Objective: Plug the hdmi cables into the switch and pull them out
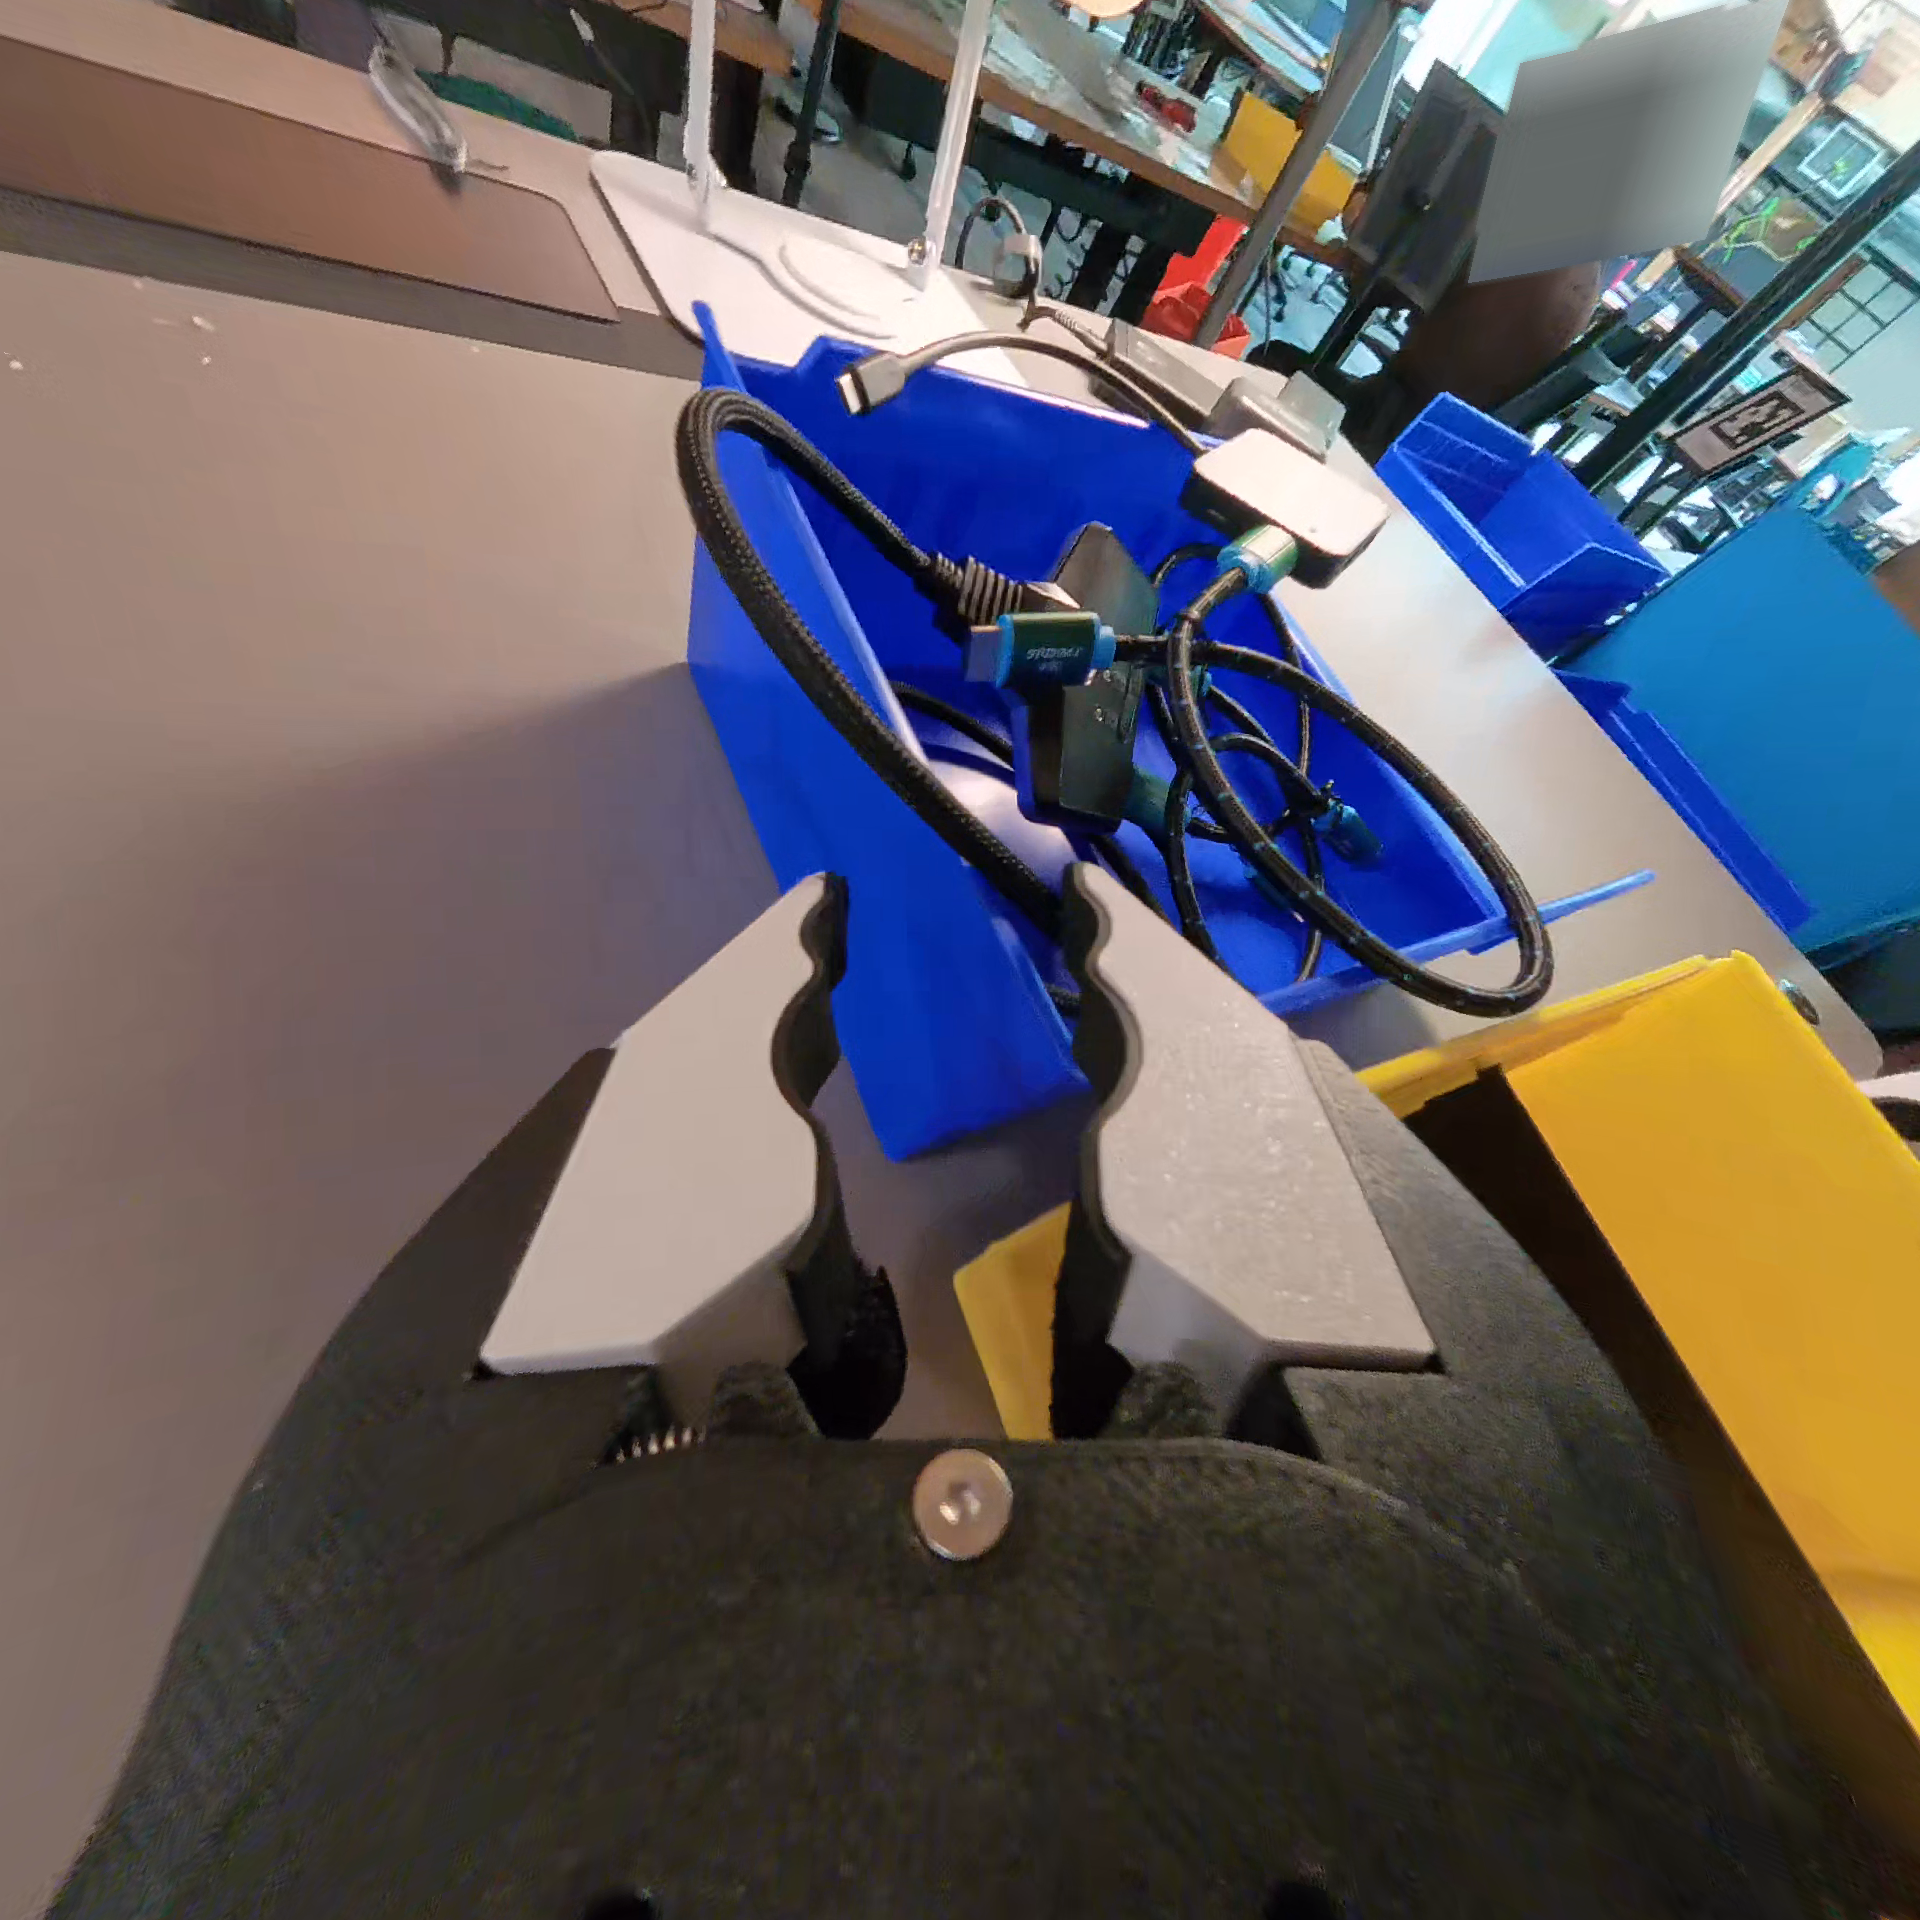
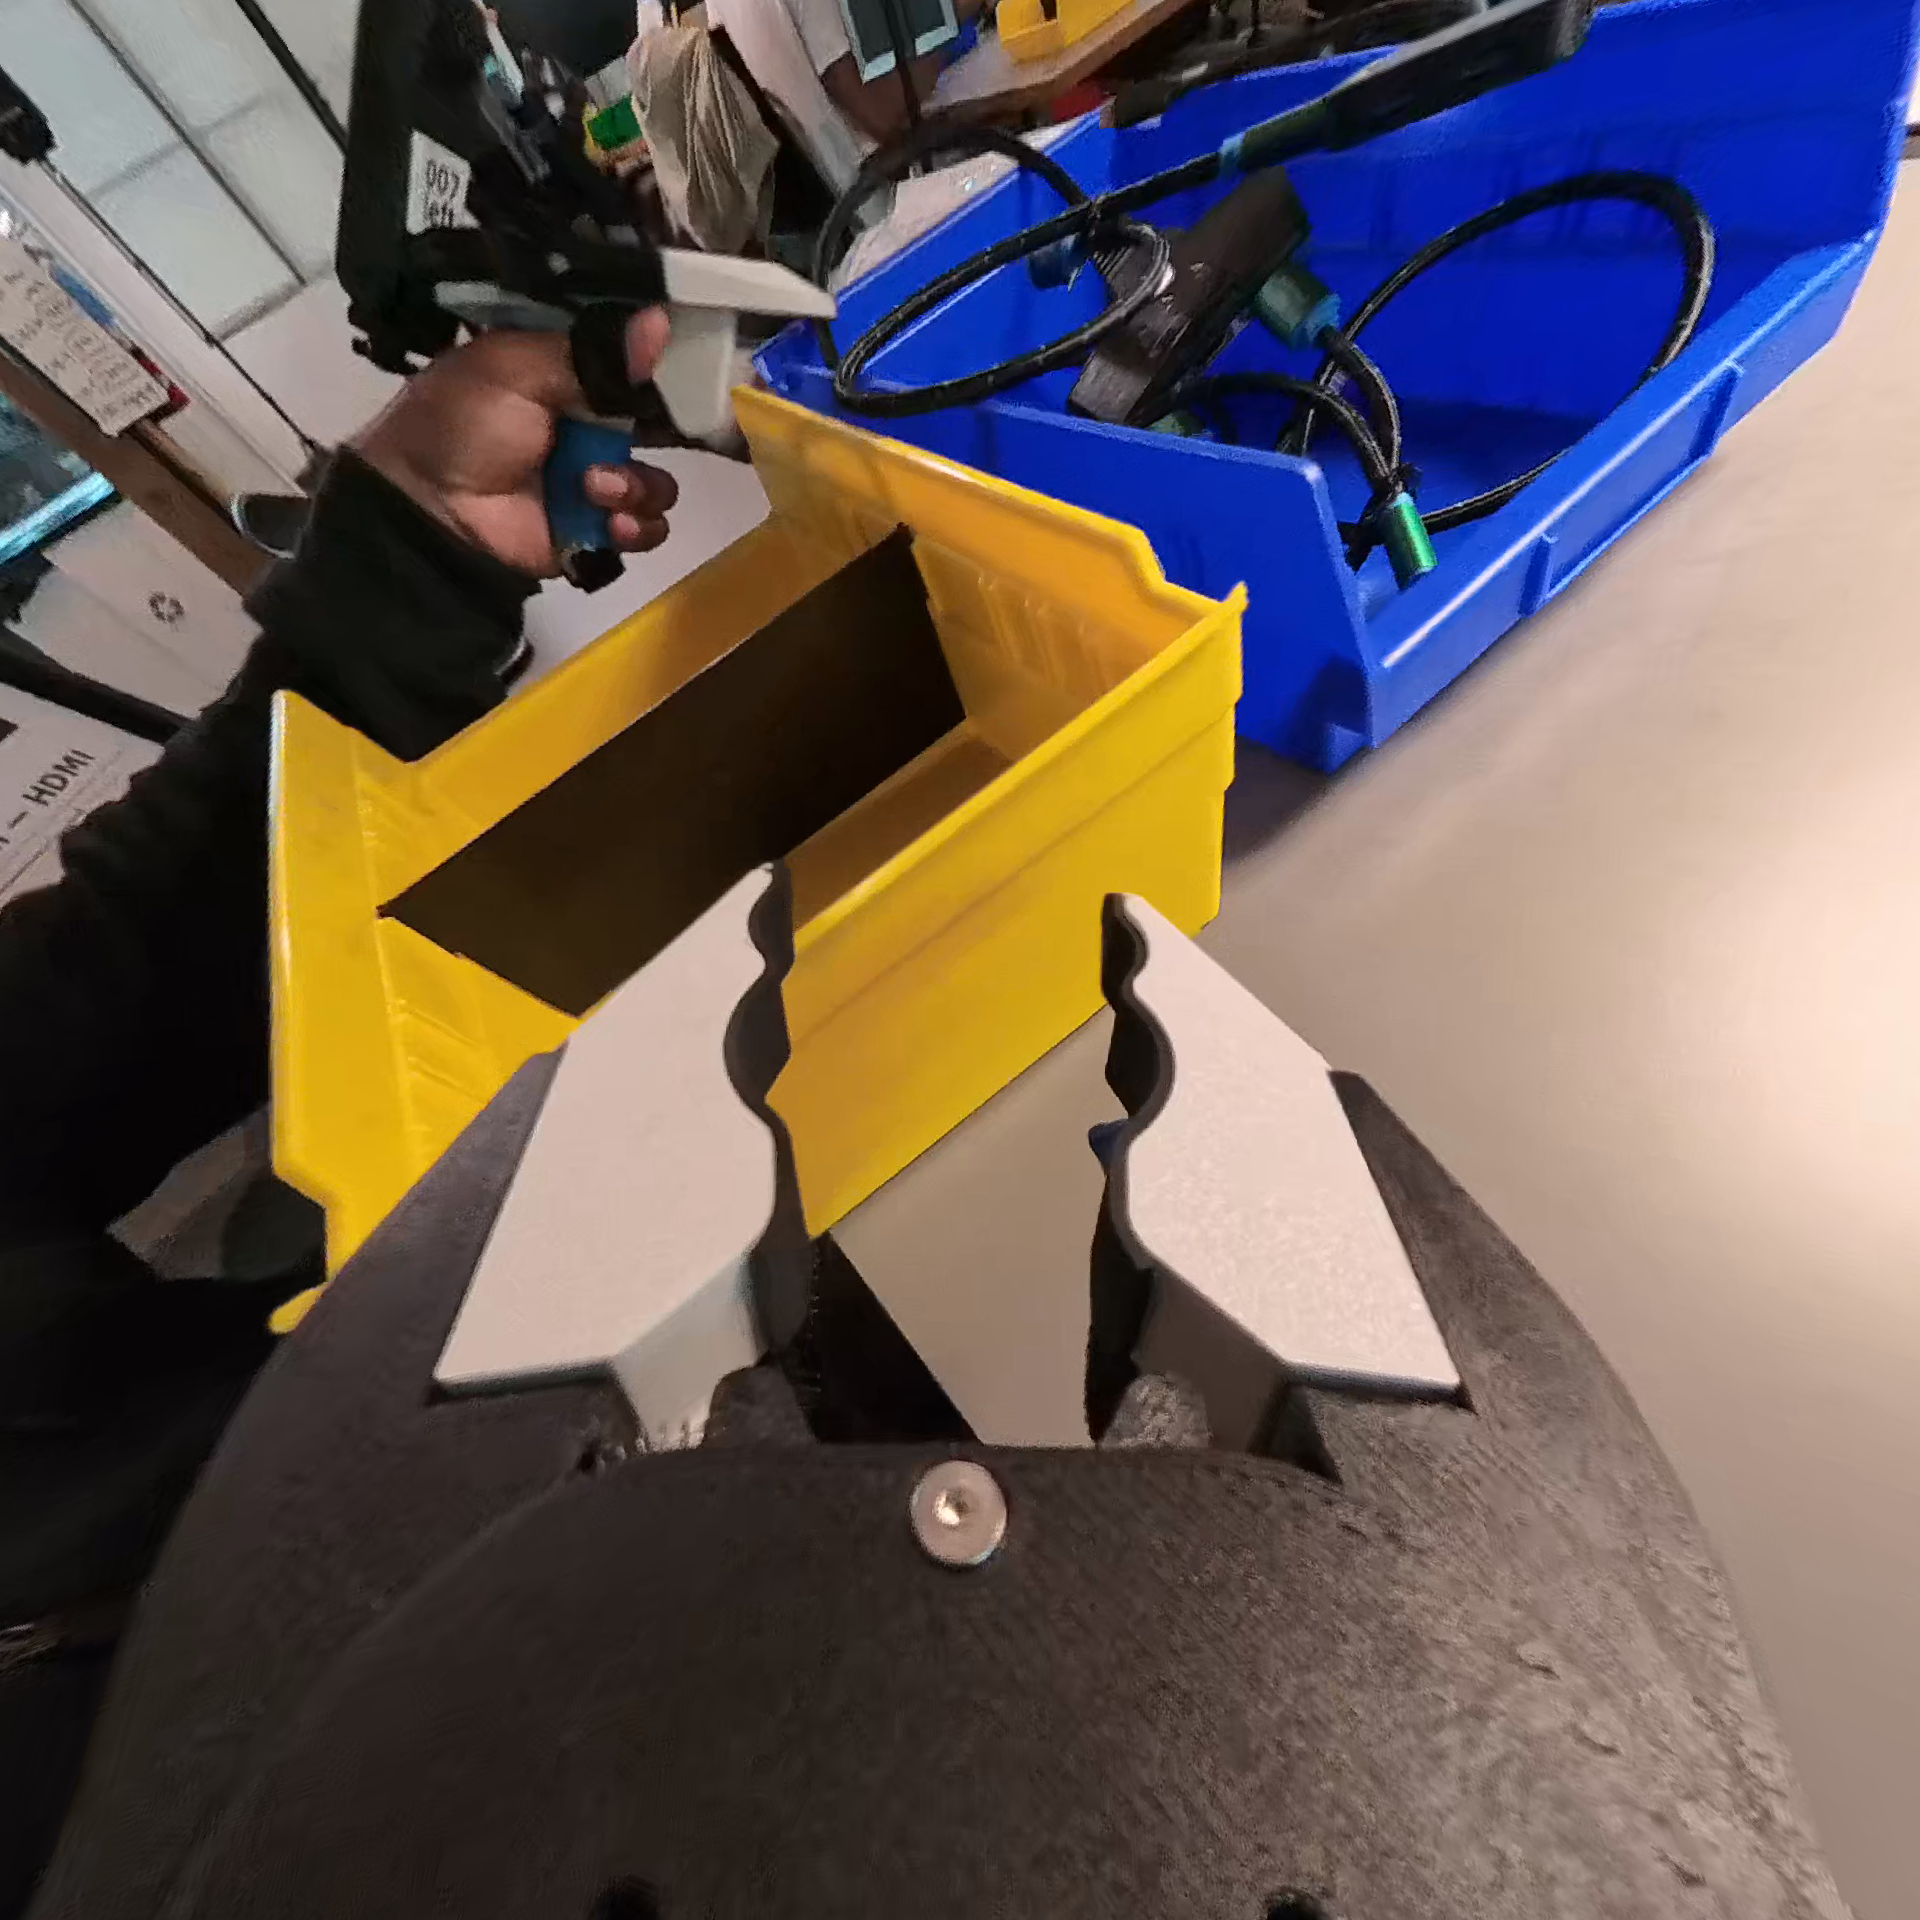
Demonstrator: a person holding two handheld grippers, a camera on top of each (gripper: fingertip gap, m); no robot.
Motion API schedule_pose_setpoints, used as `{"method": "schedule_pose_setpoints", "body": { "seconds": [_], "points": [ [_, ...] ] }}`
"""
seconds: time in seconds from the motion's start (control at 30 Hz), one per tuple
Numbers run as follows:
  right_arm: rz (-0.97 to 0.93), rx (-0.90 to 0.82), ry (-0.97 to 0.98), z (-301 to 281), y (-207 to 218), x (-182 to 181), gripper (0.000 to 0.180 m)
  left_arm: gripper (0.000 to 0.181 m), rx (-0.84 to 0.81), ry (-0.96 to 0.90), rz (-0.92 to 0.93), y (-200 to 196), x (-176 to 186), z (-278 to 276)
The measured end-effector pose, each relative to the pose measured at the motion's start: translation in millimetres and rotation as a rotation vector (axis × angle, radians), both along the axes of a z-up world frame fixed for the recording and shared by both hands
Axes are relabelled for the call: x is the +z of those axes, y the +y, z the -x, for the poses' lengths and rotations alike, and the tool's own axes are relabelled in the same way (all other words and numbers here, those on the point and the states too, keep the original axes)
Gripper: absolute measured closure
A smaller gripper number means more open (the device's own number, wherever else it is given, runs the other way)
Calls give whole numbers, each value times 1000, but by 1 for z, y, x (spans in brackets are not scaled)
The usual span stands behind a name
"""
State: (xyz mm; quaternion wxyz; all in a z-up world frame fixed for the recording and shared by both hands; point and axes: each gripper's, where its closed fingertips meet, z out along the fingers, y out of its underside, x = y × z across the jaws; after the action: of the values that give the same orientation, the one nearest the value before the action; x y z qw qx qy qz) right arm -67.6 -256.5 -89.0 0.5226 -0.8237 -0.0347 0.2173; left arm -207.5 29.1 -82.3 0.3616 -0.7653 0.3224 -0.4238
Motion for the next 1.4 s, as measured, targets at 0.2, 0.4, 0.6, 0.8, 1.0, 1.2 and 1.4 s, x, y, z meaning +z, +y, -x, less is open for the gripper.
{"method": "schedule_pose_setpoints", "body": {
  "seconds": [0.2,0.4,0.6,0.8,1.0,1.2,1.4],
  "points": [
    [18,47,-79,-8,10,2,136,163,14,-17,-30,5,4,-7],
    [53,71,-183,-38,8,4,146,170,67,28,-94,22,6,11],
    [15,78,-192,-56,-6,25,134,170,193,113,-145,48,7,60],
    [125,95,-378,-70,-10,0,131,170,201,89,-123,51,8,99],
    [159,96,-491,-108,-5,-1,137,171,340,125,-163,80,18,154],
    [154,-34,-626,-134,-6,28,125,148,434,178,-290,60,60,182],
    [13,176,-537,-41,-22,51,123,129,162,209,-372,-25,71,110]
  ]
}}
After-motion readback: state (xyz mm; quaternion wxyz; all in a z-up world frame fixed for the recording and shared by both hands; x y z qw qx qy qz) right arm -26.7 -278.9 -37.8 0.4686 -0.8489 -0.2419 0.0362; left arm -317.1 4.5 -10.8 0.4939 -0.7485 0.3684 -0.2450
